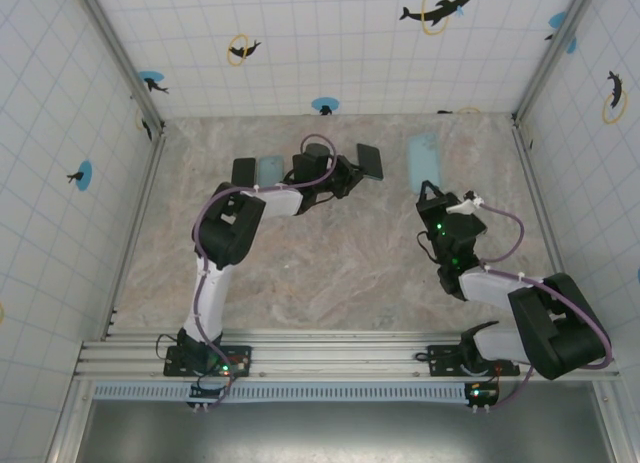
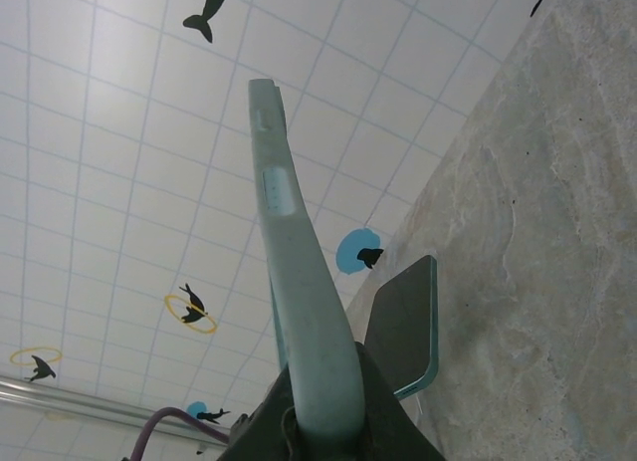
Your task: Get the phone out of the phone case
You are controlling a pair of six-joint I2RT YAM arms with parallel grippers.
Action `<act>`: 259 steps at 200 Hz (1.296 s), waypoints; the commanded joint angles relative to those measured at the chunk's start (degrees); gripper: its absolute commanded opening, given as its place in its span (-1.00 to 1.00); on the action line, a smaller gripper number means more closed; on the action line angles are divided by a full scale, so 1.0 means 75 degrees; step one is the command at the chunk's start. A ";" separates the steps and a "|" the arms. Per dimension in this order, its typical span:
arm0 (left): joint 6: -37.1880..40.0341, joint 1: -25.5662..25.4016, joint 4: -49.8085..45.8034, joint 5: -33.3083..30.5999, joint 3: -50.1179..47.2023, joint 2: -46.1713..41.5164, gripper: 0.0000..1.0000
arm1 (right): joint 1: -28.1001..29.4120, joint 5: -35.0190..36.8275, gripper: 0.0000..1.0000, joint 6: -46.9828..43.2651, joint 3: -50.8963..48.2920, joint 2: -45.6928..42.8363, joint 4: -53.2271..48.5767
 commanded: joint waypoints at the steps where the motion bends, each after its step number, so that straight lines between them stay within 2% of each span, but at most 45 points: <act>1: 0.0292 0.0088 0.0307 -0.0051 0.0442 0.0121 -0.84 | -0.0061 0.0028 -0.97 0.0084 -0.0107 -0.0204 -0.0106; 91: 0.0627 0.0120 -0.0207 -0.0134 0.0810 0.0679 -0.80 | -0.0063 -0.0236 -0.96 0.0160 -0.0033 0.0019 -0.0011; 157: 0.0585 0.0119 -0.0706 -0.0185 0.0873 0.0751 -0.67 | -0.0119 -0.0288 -0.96 0.0190 -0.0107 0.0073 -0.0071; 188: 0.0860 0.0119 -0.1381 -0.0340 0.0996 0.0683 -0.55 | -0.0125 -0.0329 -0.96 0.0172 -0.0100 0.0182 -0.0049; 259: 0.1216 0.0109 -0.1909 -0.0368 0.0881 0.0541 -0.42 | -0.0120 -0.0488 -0.96 0.0045 -0.0013 0.0515 0.0128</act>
